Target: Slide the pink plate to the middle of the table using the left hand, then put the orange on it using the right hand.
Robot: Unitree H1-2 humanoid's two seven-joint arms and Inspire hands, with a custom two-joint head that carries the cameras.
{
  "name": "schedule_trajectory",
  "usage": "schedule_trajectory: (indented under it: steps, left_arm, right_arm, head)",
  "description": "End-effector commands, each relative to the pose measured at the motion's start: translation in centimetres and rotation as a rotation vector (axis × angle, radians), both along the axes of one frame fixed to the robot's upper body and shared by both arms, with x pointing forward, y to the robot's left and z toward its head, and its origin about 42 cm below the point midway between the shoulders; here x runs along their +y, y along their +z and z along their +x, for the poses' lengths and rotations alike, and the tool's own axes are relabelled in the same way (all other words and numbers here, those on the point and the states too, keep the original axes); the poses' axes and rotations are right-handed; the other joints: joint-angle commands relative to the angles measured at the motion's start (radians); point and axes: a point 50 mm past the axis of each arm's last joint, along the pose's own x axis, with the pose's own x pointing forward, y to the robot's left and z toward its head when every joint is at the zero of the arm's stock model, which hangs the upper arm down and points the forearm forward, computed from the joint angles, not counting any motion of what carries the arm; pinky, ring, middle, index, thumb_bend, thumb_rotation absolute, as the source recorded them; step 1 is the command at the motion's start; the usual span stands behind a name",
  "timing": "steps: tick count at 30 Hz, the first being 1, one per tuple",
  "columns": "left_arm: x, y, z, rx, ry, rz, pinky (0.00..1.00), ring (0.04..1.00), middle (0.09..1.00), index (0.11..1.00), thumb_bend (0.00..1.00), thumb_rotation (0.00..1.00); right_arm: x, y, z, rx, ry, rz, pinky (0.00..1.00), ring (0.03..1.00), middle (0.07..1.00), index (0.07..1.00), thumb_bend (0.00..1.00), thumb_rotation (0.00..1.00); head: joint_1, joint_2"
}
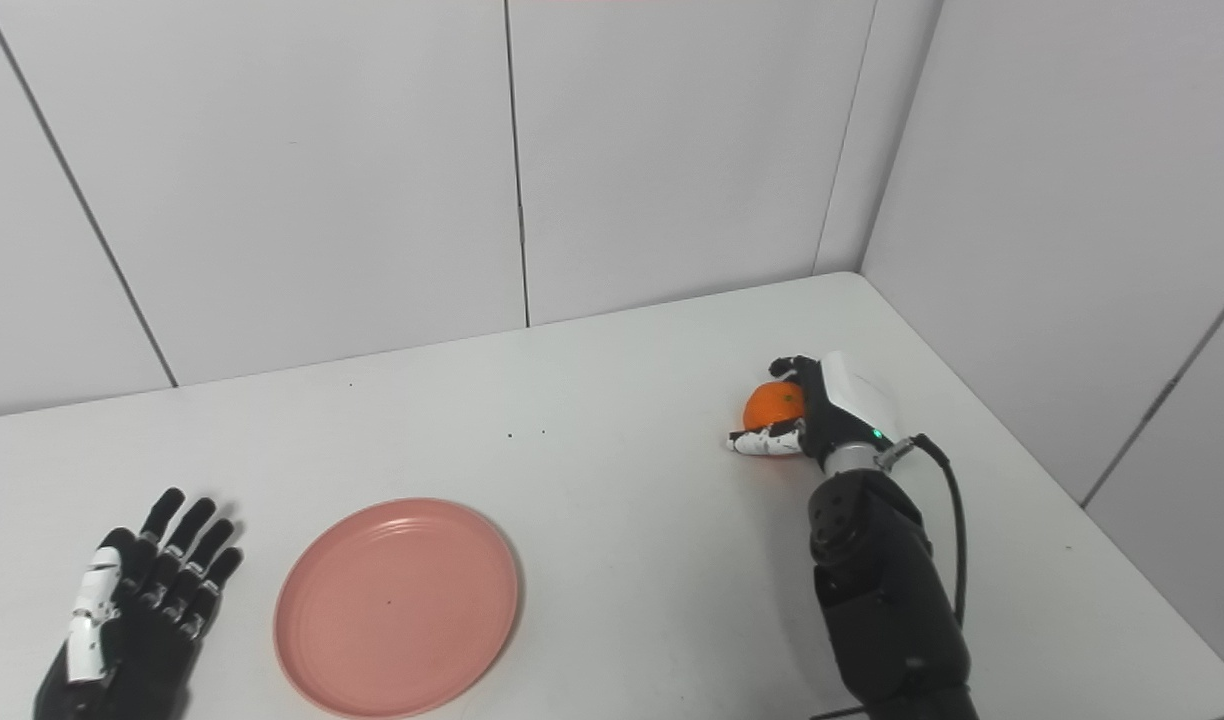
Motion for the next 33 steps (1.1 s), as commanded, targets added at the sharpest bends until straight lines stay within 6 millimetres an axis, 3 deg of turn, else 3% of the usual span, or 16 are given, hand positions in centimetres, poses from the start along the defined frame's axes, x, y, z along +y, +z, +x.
schedule_trajectory:
  steps: [1,2,3,4,6,10,11,13,18,21,24,33]
  left_arm:
    - [0.3,-0.4,-0.2,0.032,0.006,0.015,1.0,0.982,0.979,0.974,0.29,1.0]
    - [0.3,-0.3,-0.2,0.032,0.006,0.016,1.0,0.981,0.978,0.973,0.29,1.0]
    - [0.3,-0.3,-0.3,0.032,0.007,0.017,1.0,0.982,0.979,0.974,0.29,1.0]
    - [0.3,-0.3,-0.3,0.032,0.008,0.017,1.0,0.983,0.979,0.974,0.29,1.0]
    - [0.3,-0.3,-0.3,0.033,0.01,0.016,1.0,0.977,0.974,0.97,0.29,1.0]
    - [0.4,-0.5,-0.2,0.03,0.003,0.017,1.0,0.976,0.975,0.969,0.3,1.0]
    - [0.4,-0.5,-0.2,0.032,0.003,0.015,1.0,0.976,0.975,0.97,0.3,1.0]
    - [0.3,-0.5,-0.2,0.034,0.004,0.013,1.0,0.976,0.975,0.97,0.3,1.0]
    - [0.3,-0.4,-0.2,0.03,0.003,0.017,1.0,0.974,0.971,0.967,0.3,1.0]
    - [0.3,-0.4,-0.2,0.029,0.006,0.019,0.99,0.969,0.968,0.964,0.3,1.0]
    - [0.2,-0.4,-0.2,0.03,0.009,0.02,0.99,0.965,0.964,0.959,0.3,1.0]
    - [0.1,-0.5,-0.1,0.019,-0.004,0.016,0.99,0.965,0.965,0.965,0.31,1.0]
  right_arm:
    - [-0.6,2.0,0.9,-0.045,-0.01,-0.041,0.51,0.583,0.635,0.604,0.87,0.16]
    - [-0.7,1.9,0.9,-0.042,-0.014,-0.043,0.5,0.57,0.622,0.587,0.86,0.14]
    - [-0.7,1.9,0.9,-0.04,-0.017,-0.044,0.47,0.549,0.605,0.529,0.66,0.14]
    - [-0.8,1.9,1.0,-0.039,-0.021,-0.042,0.47,0.543,0.599,0.509,0.59,0.14]
    - [-0.9,1.8,1.0,-0.038,-0.025,-0.039,0.45,0.527,0.588,0.492,0.54,0.13]
    - [-1.0,1.9,1.0,-0.038,-0.029,-0.038,0.43,0.511,0.574,0.487,0.52,0.13]
    - [-1.0,2.0,0.9,-0.043,-0.029,-0.037,0.41,0.488,0.528,0.484,0.53,0.05]
    - [-1.0,2.2,0.8,-0.051,-0.03,-0.036,0.39,0.46,0.493,0.489,0.53,0.01]
    - [-0.9,3.0,0.4,-0.066,-0.024,-0.047,0.42,0.51,0.531,0.474,0.52,0.0]
    - [-0.7,3.8,0.2,-0.088,-0.022,-0.055,0.37,0.464,0.497,0.484,0.53,0.0]
    - [-0.1,5.3,-0.3,-0.145,-0.005,-0.061,0.34,0.42,0.444,0.513,0.53,0.0]
    - [2.8,9.5,-1.9,-0.297,0.062,-0.061,0.38,0.435,0.448,0.527,0.52,0.0]
  head:
    - [0.002,0.001]
    - [0.004,0.002]
    - [0.004,0.002]
    - [0.004,0.003]
    - [0.004,0.004]
    - [0.005,0.005]
    - [0.006,0.005]
    - [0.006,0.005]
    - [0.006,0.005]
    - [0.006,0.005]
    - [0.013,0.007]
    - [0.044,0.012]
